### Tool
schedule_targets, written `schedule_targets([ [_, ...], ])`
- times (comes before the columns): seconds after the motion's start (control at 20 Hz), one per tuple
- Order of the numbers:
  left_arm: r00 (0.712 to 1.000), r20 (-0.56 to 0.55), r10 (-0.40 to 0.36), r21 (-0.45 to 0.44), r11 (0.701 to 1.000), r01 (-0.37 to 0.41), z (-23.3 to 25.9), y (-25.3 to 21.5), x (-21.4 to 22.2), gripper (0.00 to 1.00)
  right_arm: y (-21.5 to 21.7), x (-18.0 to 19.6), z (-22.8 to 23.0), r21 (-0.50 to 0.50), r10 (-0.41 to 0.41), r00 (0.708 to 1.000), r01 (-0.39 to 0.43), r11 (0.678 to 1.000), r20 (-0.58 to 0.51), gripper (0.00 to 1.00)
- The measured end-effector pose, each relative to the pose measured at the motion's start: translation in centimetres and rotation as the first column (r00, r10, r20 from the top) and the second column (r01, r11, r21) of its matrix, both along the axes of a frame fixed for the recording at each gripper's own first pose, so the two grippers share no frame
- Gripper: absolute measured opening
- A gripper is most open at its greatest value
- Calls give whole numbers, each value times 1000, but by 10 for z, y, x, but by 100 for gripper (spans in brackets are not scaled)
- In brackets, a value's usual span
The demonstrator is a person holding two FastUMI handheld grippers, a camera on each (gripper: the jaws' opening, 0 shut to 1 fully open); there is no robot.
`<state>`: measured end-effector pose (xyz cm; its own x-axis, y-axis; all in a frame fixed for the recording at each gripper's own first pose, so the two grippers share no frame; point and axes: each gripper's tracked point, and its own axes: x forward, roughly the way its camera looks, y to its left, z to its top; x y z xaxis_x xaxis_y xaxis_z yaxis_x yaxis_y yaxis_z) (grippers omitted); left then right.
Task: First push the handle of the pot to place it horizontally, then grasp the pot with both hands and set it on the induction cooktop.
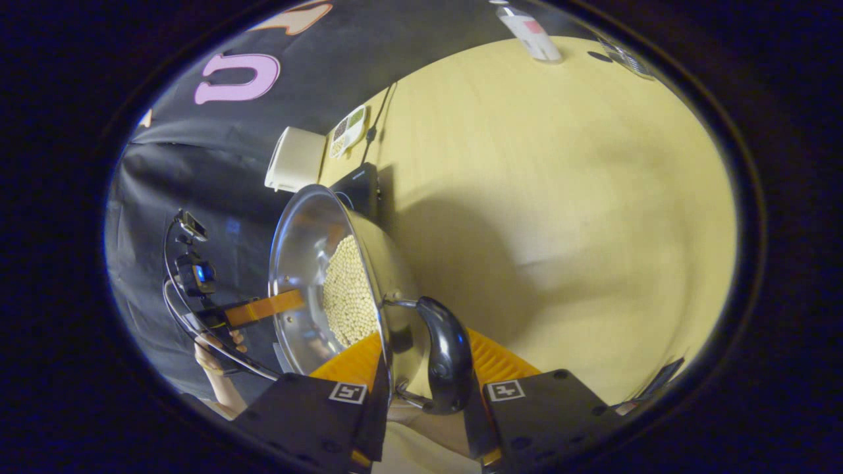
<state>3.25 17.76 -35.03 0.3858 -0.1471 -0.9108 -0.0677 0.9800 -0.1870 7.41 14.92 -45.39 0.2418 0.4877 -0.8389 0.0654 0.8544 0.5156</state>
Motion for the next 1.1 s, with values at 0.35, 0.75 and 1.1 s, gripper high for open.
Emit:
schedule_targets([
  [0.35, 999, 41, -10, 29, 1000, 8, -7, 89, 30, 57, 84, 38, -14, -19, -13, 999, 14, 1000, 41, 51],
  [0.75, 993, 114, -11, 51, 999, 5, -22, 138, 72, 57, 128, 89, -37, -38, -65, 994, 69, 997, 84, 51],
  [1.1, 986, 164, -33, 83, 996, 20, -20, 156, 89, 58, 143, 103, -45, -20, -82, 991, 84, 996, 108, 51],
])
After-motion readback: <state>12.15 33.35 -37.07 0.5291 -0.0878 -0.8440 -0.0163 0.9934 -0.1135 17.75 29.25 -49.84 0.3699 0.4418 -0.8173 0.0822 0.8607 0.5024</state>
